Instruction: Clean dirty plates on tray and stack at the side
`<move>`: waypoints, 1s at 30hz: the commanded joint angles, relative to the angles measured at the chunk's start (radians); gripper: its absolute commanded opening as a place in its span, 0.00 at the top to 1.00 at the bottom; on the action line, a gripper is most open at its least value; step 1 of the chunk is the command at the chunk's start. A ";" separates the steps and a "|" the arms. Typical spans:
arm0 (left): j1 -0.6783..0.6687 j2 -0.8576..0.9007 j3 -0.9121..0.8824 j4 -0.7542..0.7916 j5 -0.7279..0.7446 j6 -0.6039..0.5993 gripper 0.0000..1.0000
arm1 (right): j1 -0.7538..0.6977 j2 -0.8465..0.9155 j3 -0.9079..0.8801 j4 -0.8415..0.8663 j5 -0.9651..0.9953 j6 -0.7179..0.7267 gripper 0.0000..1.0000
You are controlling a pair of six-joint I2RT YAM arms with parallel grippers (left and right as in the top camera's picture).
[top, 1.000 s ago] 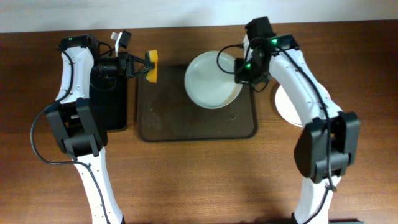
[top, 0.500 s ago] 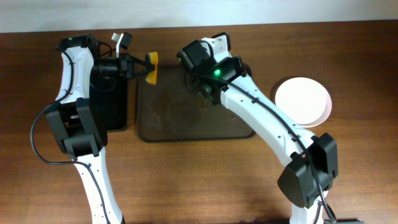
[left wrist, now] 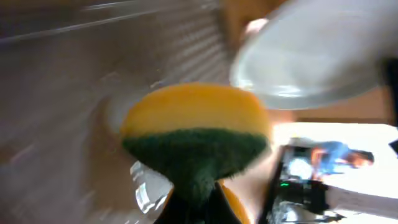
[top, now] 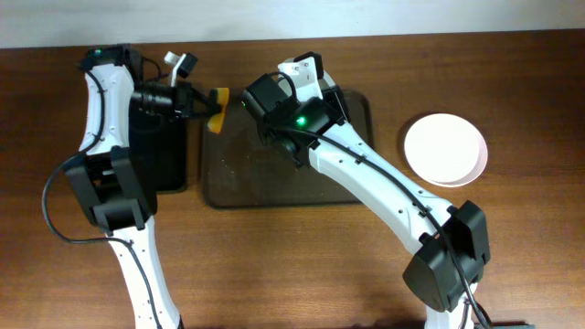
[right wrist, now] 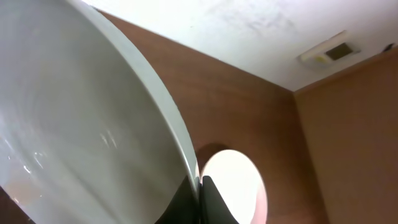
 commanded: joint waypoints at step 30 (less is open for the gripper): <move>-0.021 -0.180 0.020 0.146 -1.279 -0.785 0.01 | -0.084 -0.032 0.006 0.023 -0.306 0.016 0.96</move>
